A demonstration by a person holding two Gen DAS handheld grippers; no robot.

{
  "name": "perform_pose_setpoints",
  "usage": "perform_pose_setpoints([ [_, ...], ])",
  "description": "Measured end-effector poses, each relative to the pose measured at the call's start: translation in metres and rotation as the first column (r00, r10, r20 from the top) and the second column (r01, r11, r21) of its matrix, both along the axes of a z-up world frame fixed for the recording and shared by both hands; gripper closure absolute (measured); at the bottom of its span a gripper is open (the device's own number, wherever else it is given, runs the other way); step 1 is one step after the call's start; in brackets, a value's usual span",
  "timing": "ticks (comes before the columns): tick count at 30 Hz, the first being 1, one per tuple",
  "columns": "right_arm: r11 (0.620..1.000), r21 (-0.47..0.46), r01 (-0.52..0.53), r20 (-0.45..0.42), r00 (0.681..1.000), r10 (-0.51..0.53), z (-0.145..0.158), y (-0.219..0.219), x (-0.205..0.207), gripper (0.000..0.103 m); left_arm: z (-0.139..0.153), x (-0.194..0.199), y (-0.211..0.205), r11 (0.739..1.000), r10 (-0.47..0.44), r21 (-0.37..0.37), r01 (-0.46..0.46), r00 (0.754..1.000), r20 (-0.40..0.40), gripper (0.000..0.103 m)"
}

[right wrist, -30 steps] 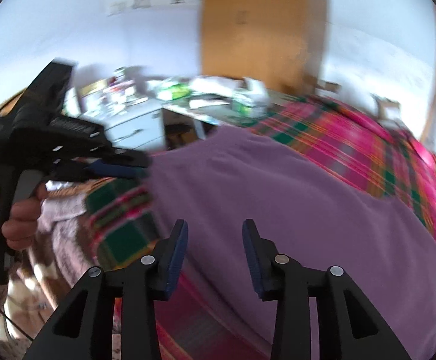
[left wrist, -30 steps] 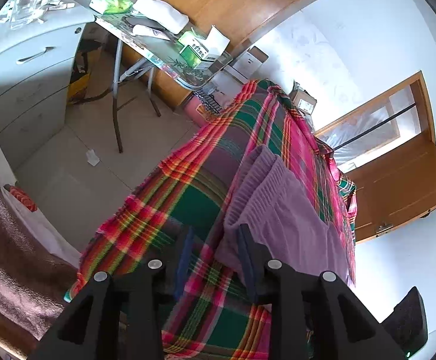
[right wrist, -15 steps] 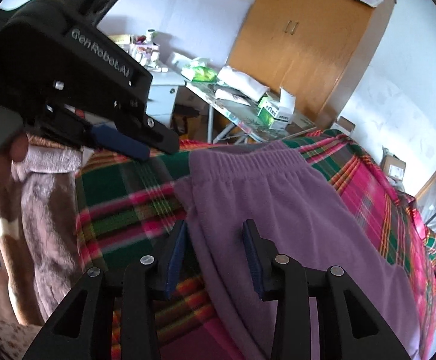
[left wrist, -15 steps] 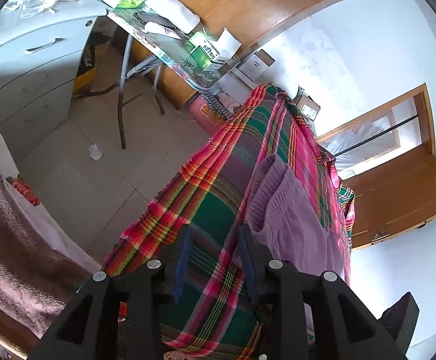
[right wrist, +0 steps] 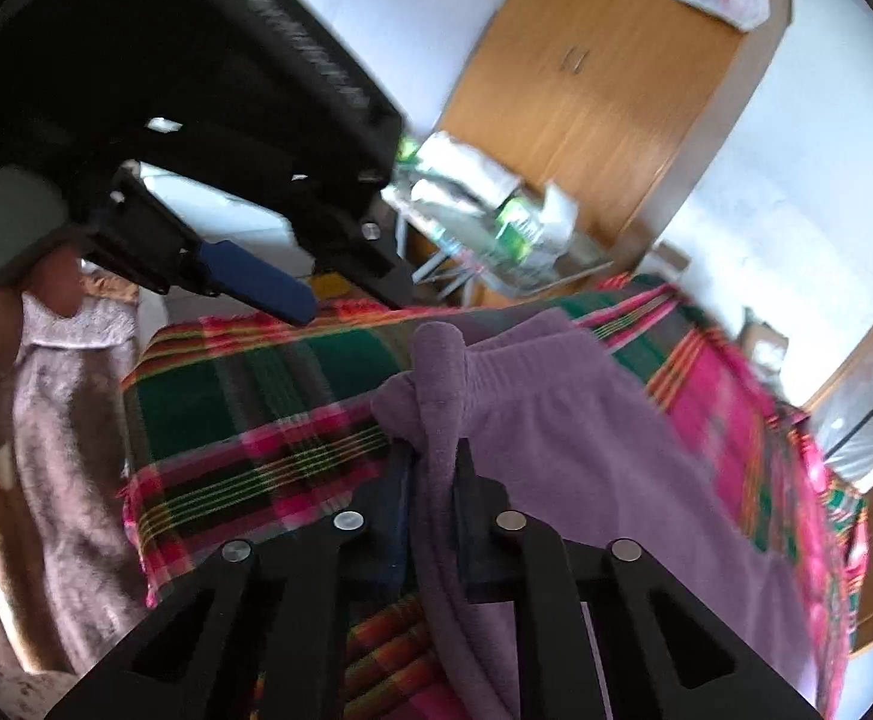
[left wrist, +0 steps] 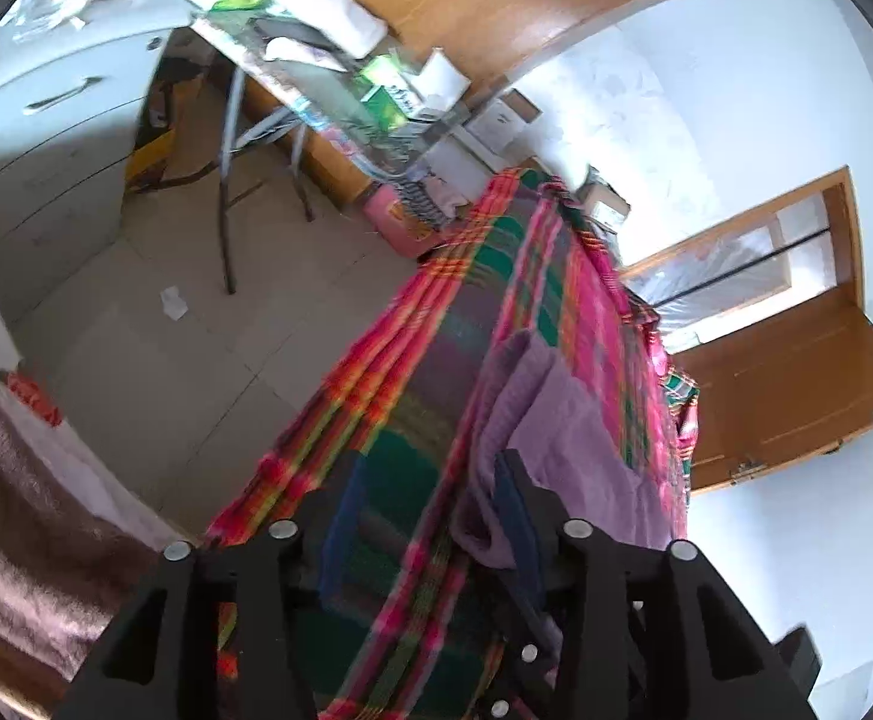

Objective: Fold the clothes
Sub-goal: 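Grasp the purple waistband edge with the right tool beside the left tool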

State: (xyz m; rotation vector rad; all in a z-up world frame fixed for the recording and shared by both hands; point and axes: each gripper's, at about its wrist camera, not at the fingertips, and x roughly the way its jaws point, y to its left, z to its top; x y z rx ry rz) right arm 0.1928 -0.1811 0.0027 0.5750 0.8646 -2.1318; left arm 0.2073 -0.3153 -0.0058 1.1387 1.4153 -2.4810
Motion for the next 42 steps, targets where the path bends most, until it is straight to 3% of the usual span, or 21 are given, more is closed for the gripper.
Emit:
perform_pose_setpoints([
  [7,0.988,-0.15,0.029,0.011,1.0,-0.028,0.019,0.024,-0.002,0.094,-0.001,-0.03,0.0,0.994,-0.066,0.087,0.066,0.998,-0.007,0.052],
  [11,0.985,-0.17,0.023,0.019,1.0,-0.02,0.022,0.028,0.0,0.094,-0.009,-0.044,0.0,0.97,-0.102,0.218,0.108,0.994,-0.036,0.048],
  [14,0.984,-0.178,0.018,0.025,1.0,-0.014,0.021,0.028,0.0,0.094,-0.009,-0.054,0.003,0.962,-0.115,0.241,0.131,0.99,-0.079,0.041],
  [21,0.978,-0.21,0.016,0.037,0.999,-0.009,0.023,0.031,-0.021,0.094,-0.013,-0.086,0.018,0.952,-0.228,0.215,0.22,0.974,0.015,0.041],
  [24,0.976,-0.216,0.013,0.037,0.999,-0.005,0.023,0.032,-0.022,0.094,-0.014,-0.101,0.02,0.948,-0.24,0.216,0.233,0.971,0.009,0.041],
  [26,0.977,-0.213,0.008,0.035,0.999,-0.001,0.023,0.034,-0.021,0.094,-0.016,-0.113,0.019,0.943,-0.253,0.226,0.243,0.967,0.016,0.049],
  [28,0.976,-0.215,0.01,0.038,0.999,-0.002,0.023,0.034,-0.022,0.094,-0.019,-0.119,0.02,0.938,-0.252,0.253,0.236,0.967,0.031,0.05],
  [33,0.976,-0.215,0.017,0.058,0.998,-0.004,0.02,0.031,-0.028,0.094,-0.019,-0.129,0.02,0.944,-0.277,0.205,0.26,0.959,0.06,0.074],
  [35,0.977,-0.213,0.017,0.076,0.997,-0.001,0.019,0.029,-0.03,0.095,-0.02,-0.129,0.013,0.946,-0.258,0.213,0.245,0.966,0.036,0.084],
  [37,0.978,-0.208,0.014,0.091,0.996,0.005,0.018,0.026,-0.032,0.096,-0.022,-0.126,0.006,0.94,-0.23,0.256,0.225,0.973,-0.011,0.085],
  [42,0.985,-0.172,-0.01,0.083,0.996,0.024,0.011,0.012,-0.033,0.097,-0.023,-0.121,0.001,0.948,-0.228,0.227,0.225,0.974,-0.011,0.087],
])
